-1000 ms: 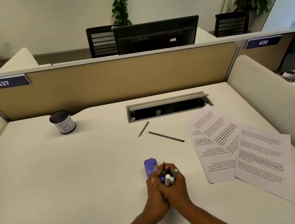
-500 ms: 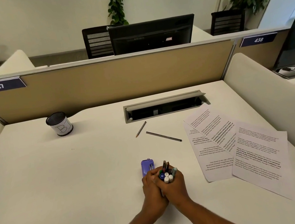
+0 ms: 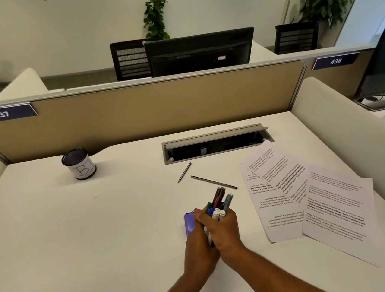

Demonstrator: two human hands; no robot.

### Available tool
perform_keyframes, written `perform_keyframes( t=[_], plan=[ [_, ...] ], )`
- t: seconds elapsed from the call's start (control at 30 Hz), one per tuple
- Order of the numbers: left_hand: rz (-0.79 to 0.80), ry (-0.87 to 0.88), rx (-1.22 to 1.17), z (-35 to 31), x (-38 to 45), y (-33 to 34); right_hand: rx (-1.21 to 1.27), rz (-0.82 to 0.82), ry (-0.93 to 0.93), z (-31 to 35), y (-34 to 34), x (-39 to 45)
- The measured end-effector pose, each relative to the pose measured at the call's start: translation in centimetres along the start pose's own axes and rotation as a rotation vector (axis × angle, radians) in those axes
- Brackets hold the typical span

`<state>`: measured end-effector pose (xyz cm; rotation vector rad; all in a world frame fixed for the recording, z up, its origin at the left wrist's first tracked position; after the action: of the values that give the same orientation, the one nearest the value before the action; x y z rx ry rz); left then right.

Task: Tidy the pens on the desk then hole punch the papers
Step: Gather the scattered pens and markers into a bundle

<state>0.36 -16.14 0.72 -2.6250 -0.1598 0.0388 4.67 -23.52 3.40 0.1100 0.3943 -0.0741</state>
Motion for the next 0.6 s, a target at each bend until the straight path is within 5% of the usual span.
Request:
perform_keyframes(
  t=[0.43, 0.6],
  plan=[
    [-0.093, -0.185, -0.249, -0.8, 1.6, -1.3, -0.119, 0.104, 0.114, 2.3, 2.6, 1.3],
    [-0.135, -0.256, -0.298, -0.3, 3.1, -2.2, -0.161, 0.272, 0.181, 3.9, 3.4, 2.0]
  ],
)
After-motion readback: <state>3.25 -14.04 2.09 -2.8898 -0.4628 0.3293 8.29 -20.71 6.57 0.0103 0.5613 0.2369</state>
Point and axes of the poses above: each hand's wrist, its own x-axis towards the middle knuckle, its own y-axis out of the palm, z = x × y, the point moved 1 cm from there along x, towards the middle knuckle, and after that the axes turned 3 degrees about z, right-handed, at the moved point
